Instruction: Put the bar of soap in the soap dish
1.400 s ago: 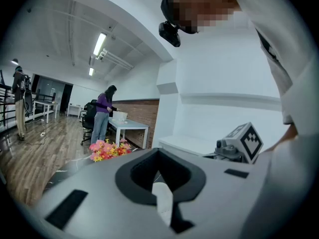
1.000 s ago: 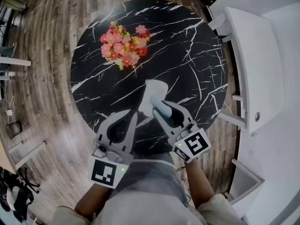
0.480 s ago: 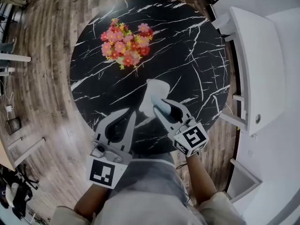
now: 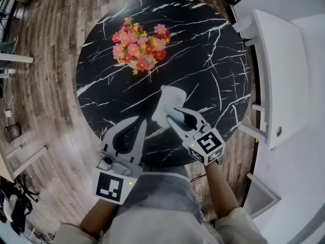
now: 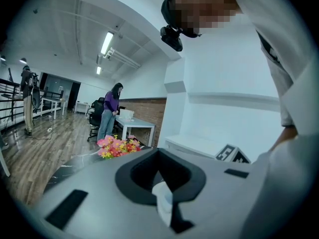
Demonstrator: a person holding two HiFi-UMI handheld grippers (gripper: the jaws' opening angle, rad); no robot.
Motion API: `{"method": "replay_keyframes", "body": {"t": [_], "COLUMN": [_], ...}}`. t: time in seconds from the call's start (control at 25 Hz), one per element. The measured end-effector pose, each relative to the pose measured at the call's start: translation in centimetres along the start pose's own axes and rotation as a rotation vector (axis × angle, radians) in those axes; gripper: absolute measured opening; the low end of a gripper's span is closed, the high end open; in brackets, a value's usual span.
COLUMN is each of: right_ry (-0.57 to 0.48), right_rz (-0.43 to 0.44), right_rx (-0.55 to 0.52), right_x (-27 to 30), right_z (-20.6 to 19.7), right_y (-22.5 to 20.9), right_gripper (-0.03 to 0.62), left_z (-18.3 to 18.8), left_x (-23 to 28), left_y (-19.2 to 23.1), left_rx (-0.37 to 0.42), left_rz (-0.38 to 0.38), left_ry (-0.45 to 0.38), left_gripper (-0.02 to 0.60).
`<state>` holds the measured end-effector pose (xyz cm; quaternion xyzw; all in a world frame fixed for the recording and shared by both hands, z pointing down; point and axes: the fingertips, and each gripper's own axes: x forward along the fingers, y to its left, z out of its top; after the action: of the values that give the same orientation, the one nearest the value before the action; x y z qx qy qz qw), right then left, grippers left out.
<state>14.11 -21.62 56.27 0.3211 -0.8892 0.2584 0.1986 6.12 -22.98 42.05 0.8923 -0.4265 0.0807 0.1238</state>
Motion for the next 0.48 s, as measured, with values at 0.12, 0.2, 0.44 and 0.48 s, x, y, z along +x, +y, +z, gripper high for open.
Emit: {"method": "replay_keyframes", "body": {"t": [0.12, 0.2, 0.44, 0.48], "right_ry": [0.053, 0.097, 0.227, 0.248], "right_rz": [0.029, 0.053, 0.093, 0.103], "right_rx": [-0.011, -0.029, -0.130, -0.145], "right_x": [0.3, 0.6, 1.4, 1.5], "right_z": [-0.7, -1.1, -2.2, -2.3], "right_y": [-0.1, 0.0, 0.1, 0.2], "right_gripper": [0.124, 0.124, 0.124, 0.124], "left_z": [0.0, -0.1, -0.1, -0.2], "left_x": [-0.1, -0.2, -0.5, -0.6], "left_y": [0.2, 0.4, 0.6, 0.7], "left_rx": [-0.006, -0.009, -0.018, -0.019], "left_rz": [0.008, 0.012, 0.022, 0.024], "left_ry": [-0.003, -0.004, -0.011, -0.011], "left_gripper": [0.002, 0.002, 0.002, 0.002]}}
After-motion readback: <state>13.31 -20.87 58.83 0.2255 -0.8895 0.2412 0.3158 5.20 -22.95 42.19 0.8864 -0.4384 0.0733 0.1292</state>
